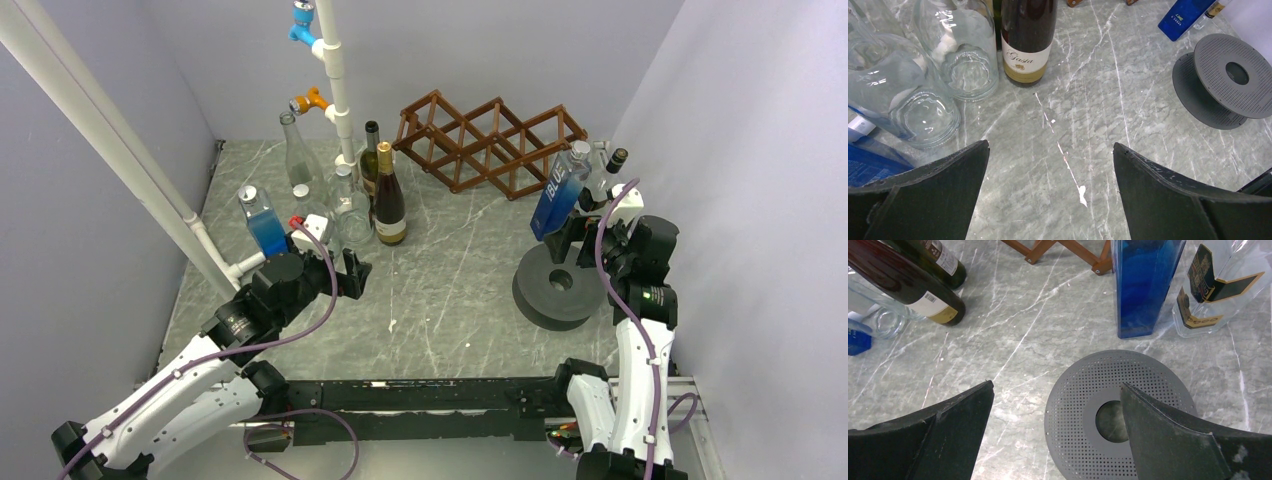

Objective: Take the wine bottle off the wine rack
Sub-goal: Reset both arms

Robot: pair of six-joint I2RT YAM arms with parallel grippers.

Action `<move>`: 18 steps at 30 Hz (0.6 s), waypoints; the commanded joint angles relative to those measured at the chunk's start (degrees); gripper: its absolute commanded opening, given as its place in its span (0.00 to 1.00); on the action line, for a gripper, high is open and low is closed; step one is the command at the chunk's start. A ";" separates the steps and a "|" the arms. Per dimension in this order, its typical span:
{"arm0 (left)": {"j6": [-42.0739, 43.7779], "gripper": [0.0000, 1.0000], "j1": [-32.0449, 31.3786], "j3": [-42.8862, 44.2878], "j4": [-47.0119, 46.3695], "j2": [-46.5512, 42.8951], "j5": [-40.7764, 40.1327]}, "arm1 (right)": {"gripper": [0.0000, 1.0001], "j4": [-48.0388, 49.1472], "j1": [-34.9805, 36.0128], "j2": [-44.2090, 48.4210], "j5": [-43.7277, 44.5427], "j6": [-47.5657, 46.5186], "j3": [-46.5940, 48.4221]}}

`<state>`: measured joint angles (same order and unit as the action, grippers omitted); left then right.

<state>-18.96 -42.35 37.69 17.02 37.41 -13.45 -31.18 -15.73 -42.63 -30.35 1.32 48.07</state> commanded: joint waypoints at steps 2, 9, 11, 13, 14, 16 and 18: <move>0.06 0.99 0.20 -0.06 -2.69 0.16 -0.96 | 1.00 2.09 -0.33 0.27 -0.37 0.79 -0.09; 0.15 0.99 0.25 0.01 -2.67 0.28 -0.96 | 1.00 2.09 -0.35 0.27 -0.58 0.79 -0.09; 0.14 1.00 0.20 -0.01 -2.65 0.24 -1.01 | 1.00 2.17 -0.35 0.20 -0.59 0.83 -0.09; 0.10 1.00 0.22 0.01 -2.67 0.16 -0.96 | 1.00 2.17 -0.33 0.18 -0.60 0.81 -0.09; 0.15 1.00 0.24 0.01 -2.69 0.14 -0.96 | 1.00 2.18 -0.35 0.18 -0.72 0.79 -0.09; 0.15 1.00 0.25 0.02 -2.69 0.22 -0.99 | 1.00 2.18 -0.36 0.14 -0.70 0.87 0.00; 0.19 1.00 0.18 0.10 -2.69 0.23 -0.96 | 1.00 2.18 -0.31 0.18 -0.68 0.87 0.00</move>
<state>-18.96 -42.35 37.69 16.99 37.74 -13.45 -31.18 -15.73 -42.65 -30.41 1.32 48.07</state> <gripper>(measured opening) 0.995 0.994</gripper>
